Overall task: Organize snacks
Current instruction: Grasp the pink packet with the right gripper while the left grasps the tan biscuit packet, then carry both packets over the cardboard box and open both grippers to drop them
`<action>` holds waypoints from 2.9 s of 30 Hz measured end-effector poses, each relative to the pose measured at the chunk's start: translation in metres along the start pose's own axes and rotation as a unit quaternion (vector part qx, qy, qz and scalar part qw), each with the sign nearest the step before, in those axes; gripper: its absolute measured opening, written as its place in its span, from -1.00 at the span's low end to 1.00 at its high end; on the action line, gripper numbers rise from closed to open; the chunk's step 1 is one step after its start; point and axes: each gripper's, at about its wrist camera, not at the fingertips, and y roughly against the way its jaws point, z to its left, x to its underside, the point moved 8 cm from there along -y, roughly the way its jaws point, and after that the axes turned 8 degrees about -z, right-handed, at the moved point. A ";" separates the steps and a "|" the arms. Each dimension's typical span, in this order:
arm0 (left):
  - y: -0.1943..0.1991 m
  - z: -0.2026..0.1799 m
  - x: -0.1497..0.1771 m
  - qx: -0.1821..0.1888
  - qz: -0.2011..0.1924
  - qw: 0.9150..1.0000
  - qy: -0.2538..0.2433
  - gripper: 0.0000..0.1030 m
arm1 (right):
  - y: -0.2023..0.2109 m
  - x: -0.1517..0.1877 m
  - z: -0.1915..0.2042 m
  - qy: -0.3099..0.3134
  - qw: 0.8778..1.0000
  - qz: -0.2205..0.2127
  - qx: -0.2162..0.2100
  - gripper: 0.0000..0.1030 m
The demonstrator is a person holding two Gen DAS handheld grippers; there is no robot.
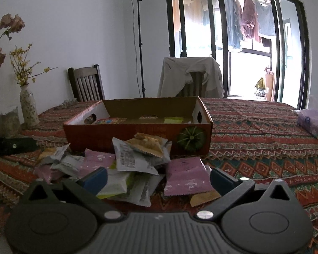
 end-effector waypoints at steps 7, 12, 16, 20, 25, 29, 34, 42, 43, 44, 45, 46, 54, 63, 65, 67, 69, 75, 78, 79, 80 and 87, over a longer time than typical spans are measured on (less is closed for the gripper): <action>-0.007 0.010 0.007 -0.008 0.012 1.000 0.010 1.00 | -0.016 0.008 -0.023 0.020 0.999 0.018 0.047 0.98; -0.012 0.016 0.011 -0.018 0.025 0.999 0.017 1.00 | -0.045 0.015 -0.031 0.059 0.995 0.048 0.065 0.62; -0.013 0.019 0.012 -0.025 0.026 0.999 0.017 1.00 | -0.070 0.016 -0.027 0.085 0.993 0.060 0.060 0.56; -0.014 0.021 0.012 -0.030 0.027 0.999 0.016 1.00 | -0.088 0.016 -0.023 0.103 0.990 0.070 0.059 0.36; -0.018 0.025 0.014 -0.037 0.034 0.999 0.016 1.00 | -0.088 0.019 -0.022 0.097 0.992 0.066 0.054 0.13; -0.024 0.027 0.016 -0.042 0.042 0.998 0.020 1.00 | -0.072 0.010 -0.030 0.071 0.995 0.019 0.061 0.13; -0.041 0.030 0.016 -0.051 0.061 0.996 0.030 1.00 | -0.054 0.000 -0.037 0.051 0.996 -0.035 0.070 0.13; -0.085 0.033 0.018 -0.077 0.098 0.991 0.044 1.00 | -0.053 -0.002 -0.047 0.028 0.996 -0.044 0.072 0.13; -0.089 0.034 0.017 -0.081 0.099 0.991 0.042 1.00 | -0.052 -0.002 -0.046 0.028 0.996 -0.044 0.072 0.13; -0.092 0.034 0.017 -0.086 0.100 0.990 0.039 1.00 | -0.052 -0.002 -0.046 0.028 0.996 -0.044 0.073 0.13; -0.095 0.033 0.018 -0.088 0.101 0.990 0.036 1.00 | -0.052 -0.002 -0.046 0.028 0.996 -0.045 0.074 0.13; -0.098 0.033 0.019 -0.090 0.102 0.990 0.036 1.00 | -0.053 -0.002 -0.047 0.028 0.996 -0.045 0.074 0.13; -0.103 0.033 0.022 -0.065 0.107 0.990 0.062 0.52 | -0.052 0.000 -0.048 0.019 0.996 -0.045 0.072 0.13; -0.091 0.030 0.015 -0.058 0.089 0.994 0.039 0.43 | -0.051 0.000 -0.051 0.010 0.996 -0.048 0.071 0.13; -0.087 0.030 0.012 -0.058 0.082 0.994 0.033 0.43 | -0.050 -0.001 -0.051 0.009 0.996 -0.049 0.070 0.13; -0.083 0.029 0.008 -0.056 0.075 0.995 0.029 0.43 | -0.050 -0.001 -0.051 0.010 0.996 -0.050 0.071 0.13; -0.079 0.028 0.005 -0.053 0.070 0.996 0.028 0.42 | -0.048 -0.002 -0.051 0.012 0.996 -0.053 0.071 0.13; -0.068 0.022 -0.009 -0.040 0.047 0.998 0.019 0.41 | -0.044 -0.003 -0.048 0.020 0.995 -0.066 0.076 0.13; -0.064 0.016 -0.018 -0.032 0.035 0.999 0.013 0.41 | -0.042 -0.005 -0.044 0.031 0.994 -0.071 0.076 0.13; -0.064 0.014 -0.021 -0.030 0.033 0.999 0.012 0.41 | -0.042 -0.005 -0.043 0.034 0.994 -0.072 0.077 0.13; -0.064 0.012 -0.024 -0.026 0.030 0.999 0.011 0.41 | -0.042 -0.006 -0.041 0.033 0.994 -0.072 0.075 0.13; -0.070 -0.007 -0.043 -0.008 0.012 1.000 0.001 0.41 | -0.037 -0.028 -0.027 0.037 0.994 -0.092 0.055 0.13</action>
